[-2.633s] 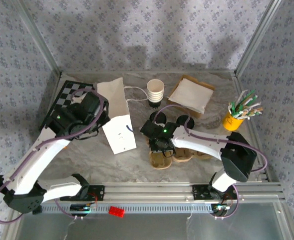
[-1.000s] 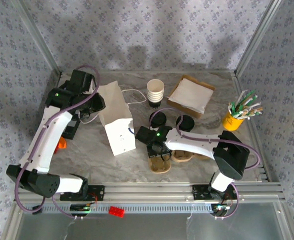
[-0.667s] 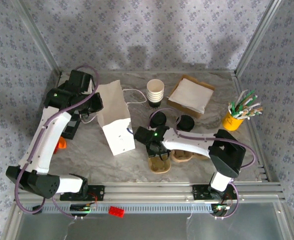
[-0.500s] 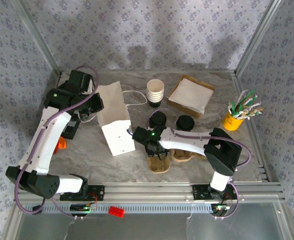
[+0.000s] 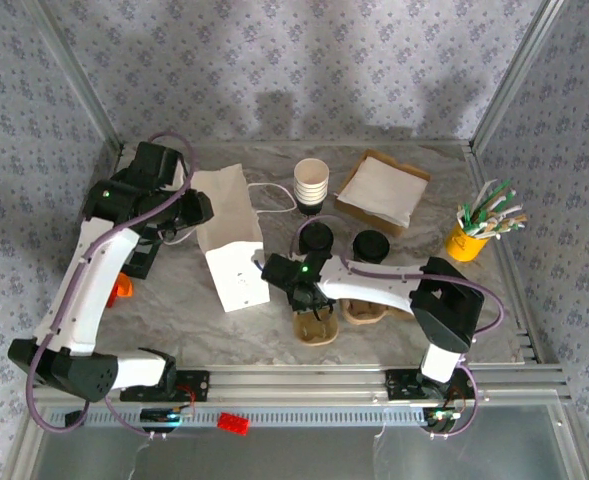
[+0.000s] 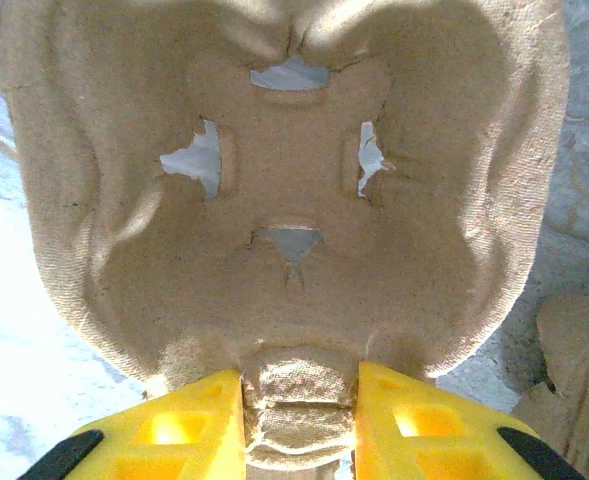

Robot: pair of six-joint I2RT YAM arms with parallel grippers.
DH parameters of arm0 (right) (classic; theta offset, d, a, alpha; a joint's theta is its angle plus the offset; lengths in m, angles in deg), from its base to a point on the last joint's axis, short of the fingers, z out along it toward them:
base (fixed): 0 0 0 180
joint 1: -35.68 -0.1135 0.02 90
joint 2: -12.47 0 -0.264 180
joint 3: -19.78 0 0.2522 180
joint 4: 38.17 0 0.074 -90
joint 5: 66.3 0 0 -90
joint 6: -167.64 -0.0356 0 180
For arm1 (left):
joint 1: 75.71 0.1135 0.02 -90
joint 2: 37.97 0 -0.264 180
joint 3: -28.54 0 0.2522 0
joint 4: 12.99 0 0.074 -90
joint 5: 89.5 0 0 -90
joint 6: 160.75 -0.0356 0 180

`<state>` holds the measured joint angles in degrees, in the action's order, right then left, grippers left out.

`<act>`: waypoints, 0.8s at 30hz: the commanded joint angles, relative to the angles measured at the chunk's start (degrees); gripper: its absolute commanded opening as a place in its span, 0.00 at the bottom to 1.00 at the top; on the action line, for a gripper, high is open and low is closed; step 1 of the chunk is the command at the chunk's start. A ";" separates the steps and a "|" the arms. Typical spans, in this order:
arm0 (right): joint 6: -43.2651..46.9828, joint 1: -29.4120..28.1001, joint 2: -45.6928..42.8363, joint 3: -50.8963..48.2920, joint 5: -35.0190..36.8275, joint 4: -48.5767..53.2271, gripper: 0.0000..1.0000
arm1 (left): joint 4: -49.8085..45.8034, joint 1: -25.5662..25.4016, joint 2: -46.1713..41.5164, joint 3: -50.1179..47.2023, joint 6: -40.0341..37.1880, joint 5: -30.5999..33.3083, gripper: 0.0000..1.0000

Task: Pack the takeout coffee

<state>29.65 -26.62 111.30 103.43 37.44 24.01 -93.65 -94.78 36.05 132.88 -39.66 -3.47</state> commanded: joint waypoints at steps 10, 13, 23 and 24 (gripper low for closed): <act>-0.23 2.53 -12.65 1.90 -3.07 12.31 0.31 | -2.05 -2.98 -2.94 1.07 2.24 -1.86 0.47; 0.65 4.21 -16.20 2.00 -4.76 14.55 0.30 | -1.85 -4.36 -1.86 1.52 2.08 -0.24 0.44; 5.46 10.93 -26.28 7.88 -8.59 22.45 0.31 | -2.29 -5.82 -0.23 2.31 1.93 1.36 0.10; 5.96 11.54 -26.60 8.78 -8.75 23.24 0.31 | -2.36 -6.12 -0.28 2.52 2.00 1.33 0.06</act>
<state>33.19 -16.33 86.30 109.26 30.34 42.55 -94.81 -100.04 35.99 132.88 -37.73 -2.53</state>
